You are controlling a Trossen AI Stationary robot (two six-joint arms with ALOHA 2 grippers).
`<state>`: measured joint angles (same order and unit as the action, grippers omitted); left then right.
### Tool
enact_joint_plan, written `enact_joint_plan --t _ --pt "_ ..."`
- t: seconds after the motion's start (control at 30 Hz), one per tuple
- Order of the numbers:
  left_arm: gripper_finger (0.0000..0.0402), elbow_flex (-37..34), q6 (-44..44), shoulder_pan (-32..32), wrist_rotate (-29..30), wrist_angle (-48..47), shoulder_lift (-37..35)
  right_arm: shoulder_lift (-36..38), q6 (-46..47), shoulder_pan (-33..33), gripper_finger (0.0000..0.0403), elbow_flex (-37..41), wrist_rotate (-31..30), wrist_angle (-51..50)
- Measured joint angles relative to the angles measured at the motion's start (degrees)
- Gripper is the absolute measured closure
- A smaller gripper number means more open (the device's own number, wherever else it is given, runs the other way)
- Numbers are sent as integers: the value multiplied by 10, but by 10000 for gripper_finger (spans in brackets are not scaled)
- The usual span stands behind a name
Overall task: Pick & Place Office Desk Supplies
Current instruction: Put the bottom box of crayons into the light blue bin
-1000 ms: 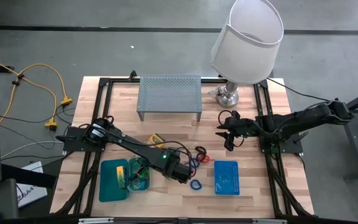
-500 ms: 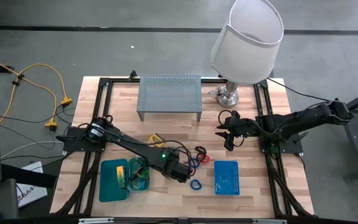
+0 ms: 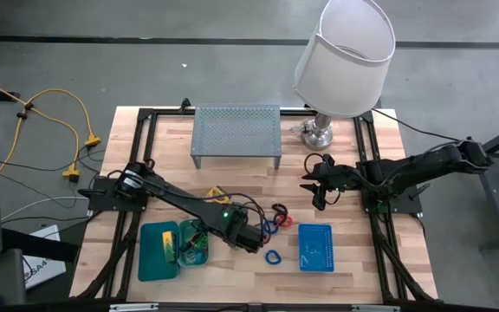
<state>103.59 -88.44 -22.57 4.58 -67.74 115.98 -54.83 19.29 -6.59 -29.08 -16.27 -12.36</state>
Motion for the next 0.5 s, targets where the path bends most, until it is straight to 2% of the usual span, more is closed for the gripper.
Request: enact_joint_plan --t 0.5 --pt "222 -3 16 7 -4 30 38 0 0 0 279 0 0 8"
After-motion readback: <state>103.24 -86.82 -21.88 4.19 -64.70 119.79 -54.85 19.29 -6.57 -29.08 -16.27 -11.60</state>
